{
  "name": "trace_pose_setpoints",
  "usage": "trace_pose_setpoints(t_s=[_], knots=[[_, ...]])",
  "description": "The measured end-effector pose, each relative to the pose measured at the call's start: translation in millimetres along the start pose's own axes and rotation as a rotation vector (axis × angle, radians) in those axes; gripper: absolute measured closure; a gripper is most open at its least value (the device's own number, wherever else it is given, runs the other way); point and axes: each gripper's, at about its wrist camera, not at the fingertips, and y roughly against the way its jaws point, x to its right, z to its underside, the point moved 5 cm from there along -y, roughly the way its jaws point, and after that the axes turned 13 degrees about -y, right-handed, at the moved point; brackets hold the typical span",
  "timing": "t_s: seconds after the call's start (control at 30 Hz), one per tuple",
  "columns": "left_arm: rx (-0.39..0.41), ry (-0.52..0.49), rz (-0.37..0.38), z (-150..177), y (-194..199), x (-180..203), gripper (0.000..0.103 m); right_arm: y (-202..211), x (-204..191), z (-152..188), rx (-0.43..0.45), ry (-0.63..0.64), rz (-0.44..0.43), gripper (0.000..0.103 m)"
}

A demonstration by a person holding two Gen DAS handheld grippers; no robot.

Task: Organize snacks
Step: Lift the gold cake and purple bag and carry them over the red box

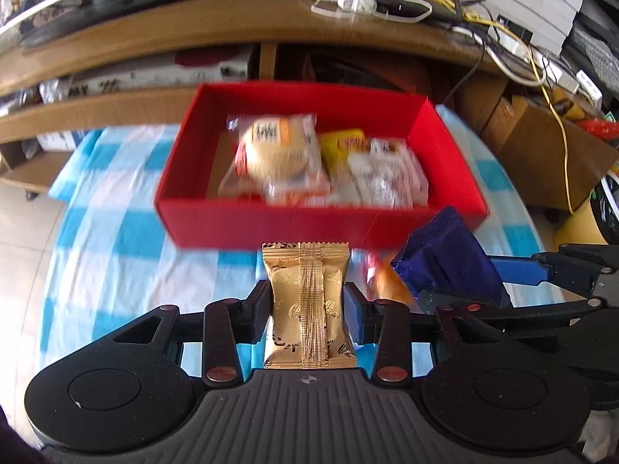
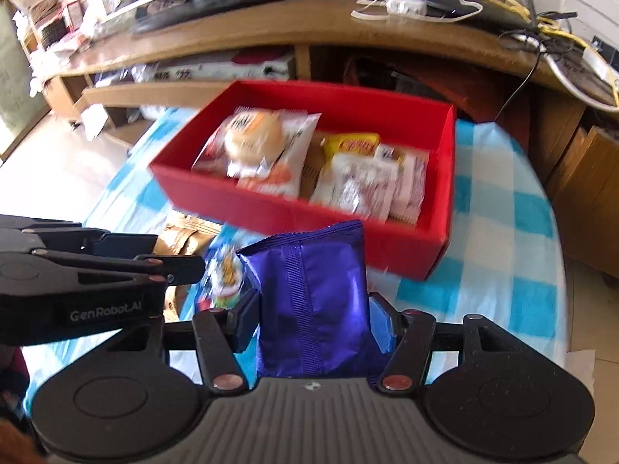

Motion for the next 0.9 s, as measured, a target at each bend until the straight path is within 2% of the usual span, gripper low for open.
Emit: trace_pose_setpoints(t_s=[0.47,0.9], knots=[[0.061,0.014,-0.018,-70.3,-28.1,-6.4,0.055,-20.7,26.2,-73.8,0.079,-0.117,-0.003,0.024],[0.047,0.026,-0.047,-89.3,-65.8,-20.4,0.056,-63.7,34.5,-96.5,0.074,-0.135,-0.003,0.024]])
